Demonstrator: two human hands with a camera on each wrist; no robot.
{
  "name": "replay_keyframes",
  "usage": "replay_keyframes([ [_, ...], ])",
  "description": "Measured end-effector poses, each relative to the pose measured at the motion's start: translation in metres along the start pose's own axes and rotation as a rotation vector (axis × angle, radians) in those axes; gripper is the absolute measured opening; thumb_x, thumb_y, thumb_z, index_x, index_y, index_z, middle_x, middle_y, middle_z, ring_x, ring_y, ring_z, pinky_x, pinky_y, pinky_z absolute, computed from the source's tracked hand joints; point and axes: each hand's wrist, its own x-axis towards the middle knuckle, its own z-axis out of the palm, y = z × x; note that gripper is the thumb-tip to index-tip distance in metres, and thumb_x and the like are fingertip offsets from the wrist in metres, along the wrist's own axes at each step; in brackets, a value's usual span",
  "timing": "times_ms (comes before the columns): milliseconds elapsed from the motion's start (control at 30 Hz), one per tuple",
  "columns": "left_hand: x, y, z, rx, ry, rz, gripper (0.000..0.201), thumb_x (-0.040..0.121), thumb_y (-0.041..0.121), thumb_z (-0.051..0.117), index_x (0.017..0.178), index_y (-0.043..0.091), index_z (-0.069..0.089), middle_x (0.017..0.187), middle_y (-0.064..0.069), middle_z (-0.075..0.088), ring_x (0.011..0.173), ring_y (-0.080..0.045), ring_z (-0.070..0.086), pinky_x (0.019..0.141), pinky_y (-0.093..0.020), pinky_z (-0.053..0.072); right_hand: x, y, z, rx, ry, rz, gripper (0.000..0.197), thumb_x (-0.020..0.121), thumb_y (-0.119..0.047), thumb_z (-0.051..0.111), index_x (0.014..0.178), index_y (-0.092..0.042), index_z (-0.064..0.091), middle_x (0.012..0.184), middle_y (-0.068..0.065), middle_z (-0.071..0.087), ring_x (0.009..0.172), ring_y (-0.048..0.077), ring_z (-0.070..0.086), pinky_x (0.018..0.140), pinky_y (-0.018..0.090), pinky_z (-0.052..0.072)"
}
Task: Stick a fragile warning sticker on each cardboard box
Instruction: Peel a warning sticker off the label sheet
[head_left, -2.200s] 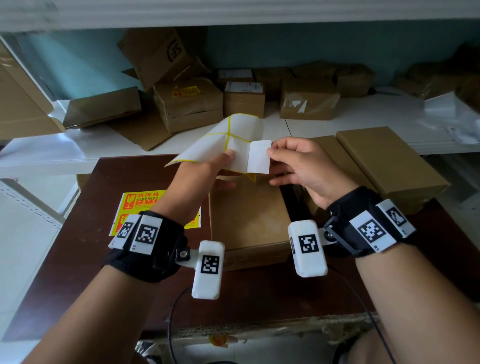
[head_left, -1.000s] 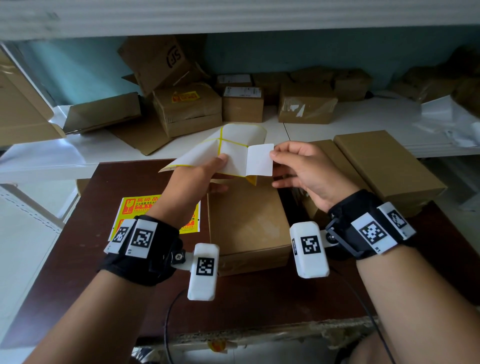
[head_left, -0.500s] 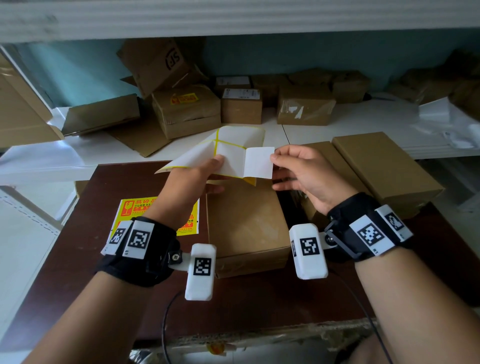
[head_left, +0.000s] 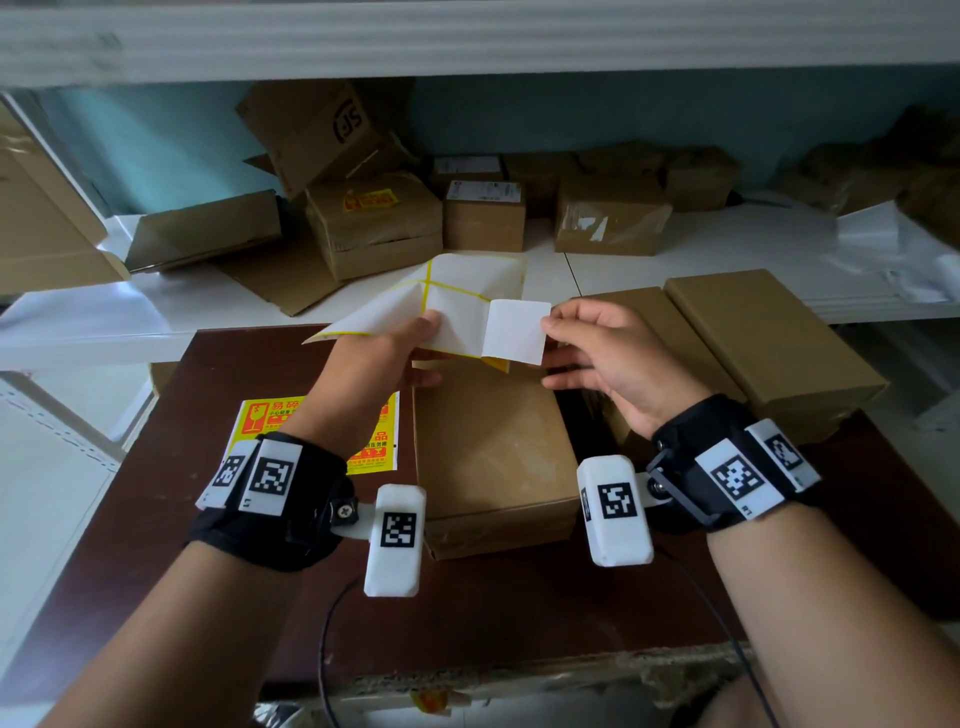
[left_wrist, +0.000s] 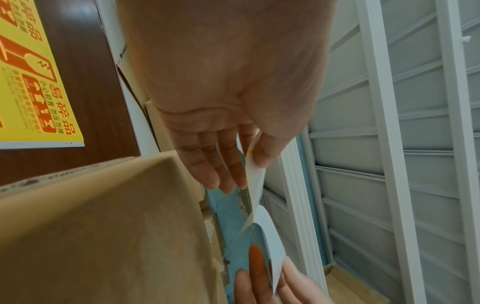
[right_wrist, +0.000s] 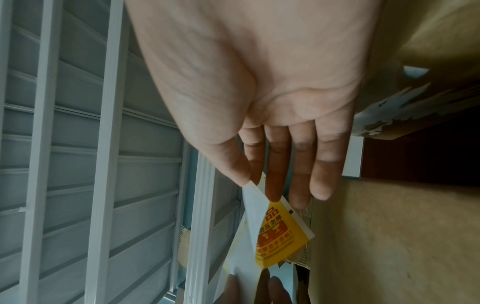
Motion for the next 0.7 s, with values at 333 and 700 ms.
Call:
replay_keyframes([
  [333,0.0038,-0.0003,-0.0057,0.000,0.025,-0.004,0.029,0.091,0.022,0.070,0.112,0.003,0.068,0.106,-0.012,0.074,0.090,-0.026,0.073,0.075,-0.034,0.057,0.0009,0.0008,-0.0032,0.026,0.002,0.005,0.008,0.098,-0.014,0.060,0.101,-0.008,0.064,0.107,0.018,0.070,0.087,0.026,0.070,0.068,0.033,0.058],
  [700,0.0050,0.0014,-0.0070,-0.004,0.037,-0.002,0.025,0.092,0.021,0.069,0.109,0.002,0.068,0.091,-0.006,0.073,0.074,-0.015,0.071,0.069,-0.030,0.058,0.0027,0.0010,-0.0071,0.052,0.020,0.009,0.006,0.097,-0.015,0.061,0.099,-0.011,0.065,0.106,0.014,0.073,0.087,0.025,0.072,0.067,0.032,0.058],
])
